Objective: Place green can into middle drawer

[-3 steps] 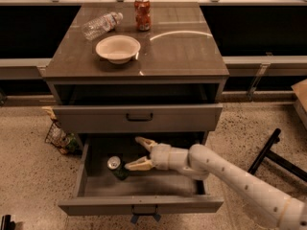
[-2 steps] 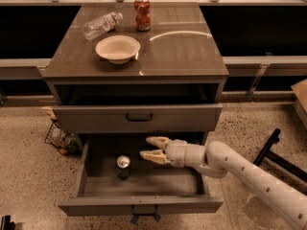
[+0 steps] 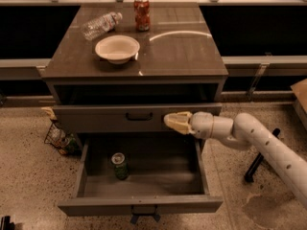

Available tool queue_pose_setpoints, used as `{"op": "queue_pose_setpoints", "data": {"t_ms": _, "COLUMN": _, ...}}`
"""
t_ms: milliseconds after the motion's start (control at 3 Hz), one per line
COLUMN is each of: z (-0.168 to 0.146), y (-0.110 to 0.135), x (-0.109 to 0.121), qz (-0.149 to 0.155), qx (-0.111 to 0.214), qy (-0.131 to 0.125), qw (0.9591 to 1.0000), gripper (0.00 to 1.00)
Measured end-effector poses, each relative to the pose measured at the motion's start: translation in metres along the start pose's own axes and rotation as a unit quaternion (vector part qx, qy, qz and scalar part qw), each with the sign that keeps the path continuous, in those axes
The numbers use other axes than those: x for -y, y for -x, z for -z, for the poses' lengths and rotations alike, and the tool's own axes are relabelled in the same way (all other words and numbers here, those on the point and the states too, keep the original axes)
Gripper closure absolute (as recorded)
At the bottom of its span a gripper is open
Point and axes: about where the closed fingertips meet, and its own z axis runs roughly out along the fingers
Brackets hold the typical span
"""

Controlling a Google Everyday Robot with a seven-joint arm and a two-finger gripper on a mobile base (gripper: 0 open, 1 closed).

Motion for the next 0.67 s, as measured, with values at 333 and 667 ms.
{"op": "queue_pose_setpoints", "data": {"t_ms": 333, "z": 0.0053, "y": 0.0151, "x": 0.0048, "qz": 0.005, "qx": 0.012, "qy": 0.006, "qw": 0.9999, "gripper": 0.92}}
{"op": "queue_pose_setpoints", "data": {"t_ms": 667, "z": 0.0028, "y": 0.0155, "x": 0.0038, "qz": 0.005, "qx": 0.012, "qy": 0.009, "qw": 0.9999, "gripper": 0.69}}
